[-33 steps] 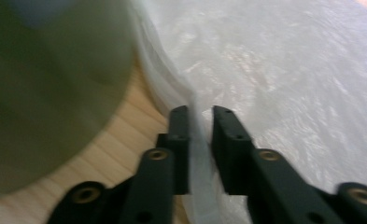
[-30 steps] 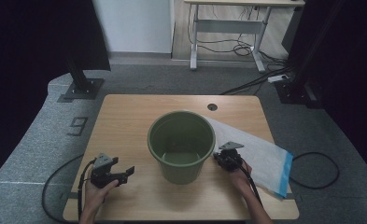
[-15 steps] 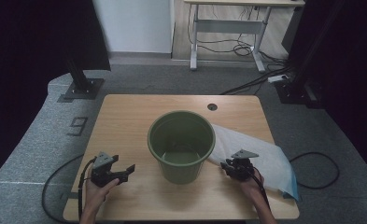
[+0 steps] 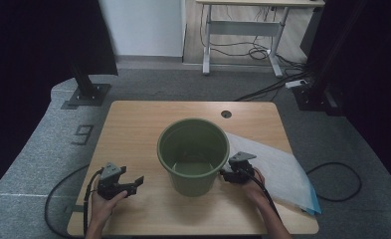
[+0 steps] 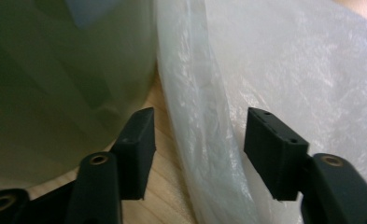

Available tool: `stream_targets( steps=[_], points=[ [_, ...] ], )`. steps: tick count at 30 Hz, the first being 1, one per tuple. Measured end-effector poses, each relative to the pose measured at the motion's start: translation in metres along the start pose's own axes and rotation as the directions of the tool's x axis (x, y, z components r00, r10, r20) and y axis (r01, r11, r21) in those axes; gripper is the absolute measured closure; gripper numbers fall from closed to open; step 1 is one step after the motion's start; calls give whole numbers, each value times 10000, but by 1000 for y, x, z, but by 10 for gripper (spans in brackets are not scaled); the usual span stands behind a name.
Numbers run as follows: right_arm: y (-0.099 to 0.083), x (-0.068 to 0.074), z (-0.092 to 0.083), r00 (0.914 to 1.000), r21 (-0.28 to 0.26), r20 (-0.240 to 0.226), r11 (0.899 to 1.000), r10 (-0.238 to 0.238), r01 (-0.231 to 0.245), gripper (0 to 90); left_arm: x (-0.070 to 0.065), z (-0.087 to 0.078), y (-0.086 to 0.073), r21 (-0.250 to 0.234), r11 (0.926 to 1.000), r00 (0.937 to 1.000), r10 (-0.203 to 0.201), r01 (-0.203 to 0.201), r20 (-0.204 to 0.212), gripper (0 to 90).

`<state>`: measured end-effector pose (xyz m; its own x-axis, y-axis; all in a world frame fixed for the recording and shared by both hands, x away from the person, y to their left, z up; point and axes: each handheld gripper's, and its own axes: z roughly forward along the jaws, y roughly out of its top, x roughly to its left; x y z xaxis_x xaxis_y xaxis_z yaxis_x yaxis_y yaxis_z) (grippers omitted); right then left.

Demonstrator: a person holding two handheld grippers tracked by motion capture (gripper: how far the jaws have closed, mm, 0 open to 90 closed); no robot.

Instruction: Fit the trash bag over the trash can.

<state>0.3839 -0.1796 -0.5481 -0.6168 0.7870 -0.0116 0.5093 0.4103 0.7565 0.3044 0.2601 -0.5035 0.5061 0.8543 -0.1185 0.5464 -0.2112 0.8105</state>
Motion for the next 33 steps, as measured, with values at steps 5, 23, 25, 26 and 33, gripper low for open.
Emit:
stream_targets(
  steps=[5, 23, 25, 26, 33],
  points=[
    [-1, -1, 2, 9995, -145, 8, 9994, 304, -304, 620, -1, -1, -1, -7, 10000, 10000, 60, -60, -11, 156],
    [5, -12, -42, 9857, -2496, 569, 9582, 1589, -1400, 886, 5, -11, 1, -329, 9992, 9997, -219, 215, -120, 164],
    [7, -14, -53, 9819, -2933, 559, 9430, 1808, -1570, 885, 6, -11, 0, -344, 9991, 9996, -257, 252, -129, 165],
    [9, -14, -59, 9804, -3180, 627, 9348, 1869, -1579, 885, 6, -11, 0, -324, 9991, 9995, -273, 268, -147, 165],
    [21, -22, -96, 9684, -4460, 295, 8703, 2478, -2091, 886, 7, -10, 0, -299, 9991, 9994, -319, 315, -132, 165]
  ],
)
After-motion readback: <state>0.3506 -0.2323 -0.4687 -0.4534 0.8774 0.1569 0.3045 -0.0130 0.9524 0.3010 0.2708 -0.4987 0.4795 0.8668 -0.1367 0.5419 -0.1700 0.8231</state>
